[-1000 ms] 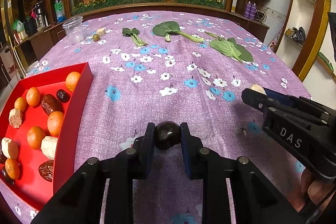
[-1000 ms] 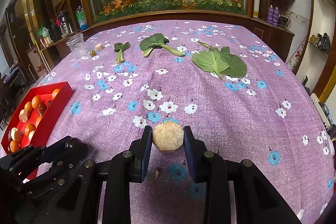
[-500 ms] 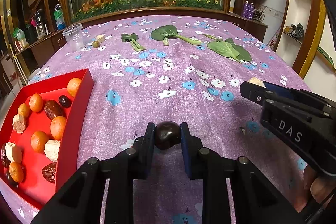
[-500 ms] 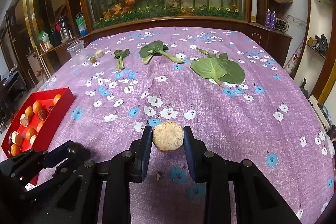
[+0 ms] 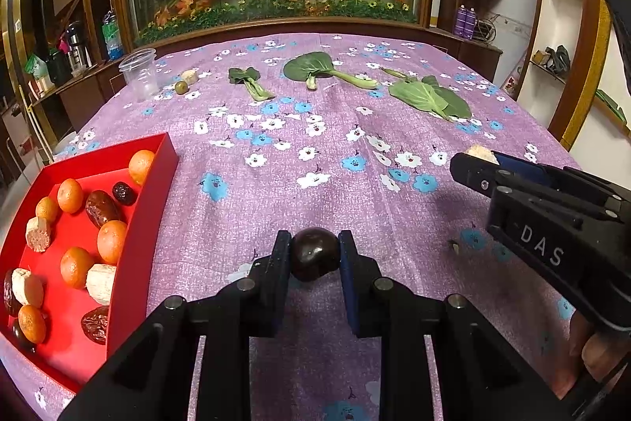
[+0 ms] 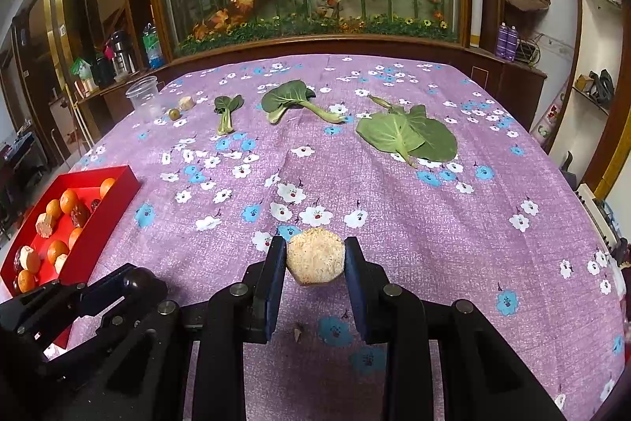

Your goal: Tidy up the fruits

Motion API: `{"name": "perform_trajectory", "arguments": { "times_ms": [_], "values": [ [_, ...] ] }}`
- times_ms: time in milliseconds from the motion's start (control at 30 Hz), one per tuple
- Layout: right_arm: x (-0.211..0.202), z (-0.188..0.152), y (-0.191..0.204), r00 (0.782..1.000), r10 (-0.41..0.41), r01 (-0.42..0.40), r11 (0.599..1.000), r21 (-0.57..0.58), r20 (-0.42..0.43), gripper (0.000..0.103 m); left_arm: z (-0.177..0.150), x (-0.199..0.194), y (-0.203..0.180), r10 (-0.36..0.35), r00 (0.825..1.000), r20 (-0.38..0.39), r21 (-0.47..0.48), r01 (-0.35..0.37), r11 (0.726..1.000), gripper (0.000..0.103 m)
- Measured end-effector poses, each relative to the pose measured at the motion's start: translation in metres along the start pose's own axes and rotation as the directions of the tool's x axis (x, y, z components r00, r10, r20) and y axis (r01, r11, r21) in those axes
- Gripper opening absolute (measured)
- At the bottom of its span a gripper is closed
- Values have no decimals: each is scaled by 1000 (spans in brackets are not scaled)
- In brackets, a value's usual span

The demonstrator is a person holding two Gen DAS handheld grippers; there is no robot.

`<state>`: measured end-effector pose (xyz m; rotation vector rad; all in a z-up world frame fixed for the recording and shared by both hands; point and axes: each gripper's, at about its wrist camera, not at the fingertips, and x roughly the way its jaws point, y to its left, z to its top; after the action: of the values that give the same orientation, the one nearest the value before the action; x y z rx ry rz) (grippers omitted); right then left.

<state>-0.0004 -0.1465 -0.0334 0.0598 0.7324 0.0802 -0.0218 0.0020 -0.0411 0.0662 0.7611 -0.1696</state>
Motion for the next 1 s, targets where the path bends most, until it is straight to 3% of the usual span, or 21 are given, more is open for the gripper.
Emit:
{"name": "perform_trajectory", "arguments": {
  "times_ms": [567, 733, 1000],
  "values": [
    [-2, 0, 13, 1000, 5, -5, 999, -47, 10, 32, 0, -7, 4, 34, 999, 38, -14, -34, 999, 23],
    [-8, 0, 19, 1000, 12, -11, 998, -59, 15, 32, -3, -8, 9, 36, 999, 13, -36, -36, 999, 23],
    [-14, 0, 33, 999, 38, -37, 996, -81, 12, 32, -8, -30, 26, 61, 998, 23, -74, -59, 996, 23]
  ]
}}
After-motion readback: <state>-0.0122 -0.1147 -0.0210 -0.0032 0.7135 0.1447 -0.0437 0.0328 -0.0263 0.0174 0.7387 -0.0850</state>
